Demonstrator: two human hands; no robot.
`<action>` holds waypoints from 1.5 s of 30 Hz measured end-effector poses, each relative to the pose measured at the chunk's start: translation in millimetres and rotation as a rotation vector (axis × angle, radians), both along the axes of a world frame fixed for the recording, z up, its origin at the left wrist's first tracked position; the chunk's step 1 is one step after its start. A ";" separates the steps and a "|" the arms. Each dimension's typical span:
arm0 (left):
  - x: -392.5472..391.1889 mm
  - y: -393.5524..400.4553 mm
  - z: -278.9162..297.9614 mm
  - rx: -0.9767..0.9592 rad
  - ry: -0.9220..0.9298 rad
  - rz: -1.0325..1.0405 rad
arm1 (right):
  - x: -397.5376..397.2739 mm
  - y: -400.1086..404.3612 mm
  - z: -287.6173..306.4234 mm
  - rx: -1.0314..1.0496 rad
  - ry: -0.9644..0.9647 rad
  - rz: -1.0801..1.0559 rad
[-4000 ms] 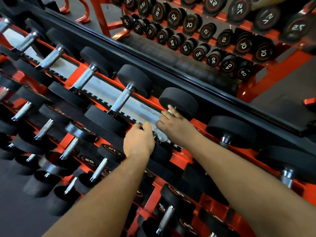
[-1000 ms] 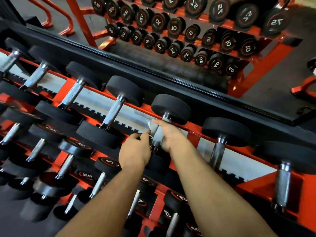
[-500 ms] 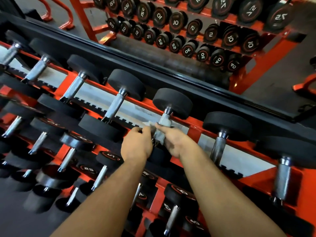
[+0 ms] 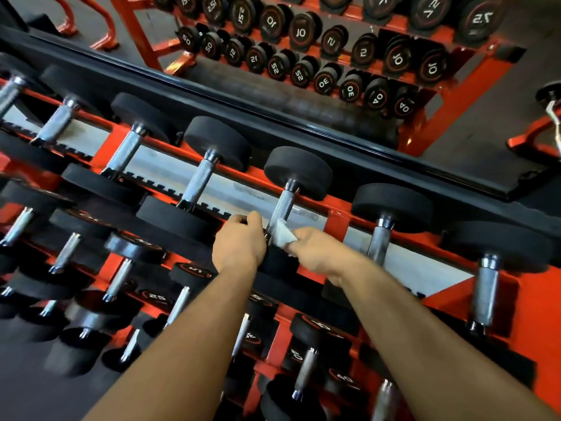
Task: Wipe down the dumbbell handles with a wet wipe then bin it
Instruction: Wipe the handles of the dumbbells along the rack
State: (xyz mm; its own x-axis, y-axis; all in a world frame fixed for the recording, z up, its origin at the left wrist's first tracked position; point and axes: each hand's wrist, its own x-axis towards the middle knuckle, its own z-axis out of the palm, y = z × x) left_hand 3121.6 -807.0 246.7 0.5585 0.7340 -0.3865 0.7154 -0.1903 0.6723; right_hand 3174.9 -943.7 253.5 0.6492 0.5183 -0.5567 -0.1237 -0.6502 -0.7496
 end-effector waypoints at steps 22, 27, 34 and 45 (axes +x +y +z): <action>-6.3 -8.5 -3.6 0.040 -0.091 0.033 | 8.6 -110.3 -2.8 -0.164 -0.662 0.291; -29.7 -53.3 -3.7 0.446 -0.199 -0.005 | -6.4 -189.6 1.7 -0.011 -0.825 0.173; -48.5 -195.4 -6.2 0.240 -0.180 -0.234 | -2.9 -216.3 -13.4 -0.450 -1.164 0.814; -8.4 -211.6 -23.5 0.059 -0.059 0.041 | 17.3 -229.4 5.4 -0.596 -1.210 1.120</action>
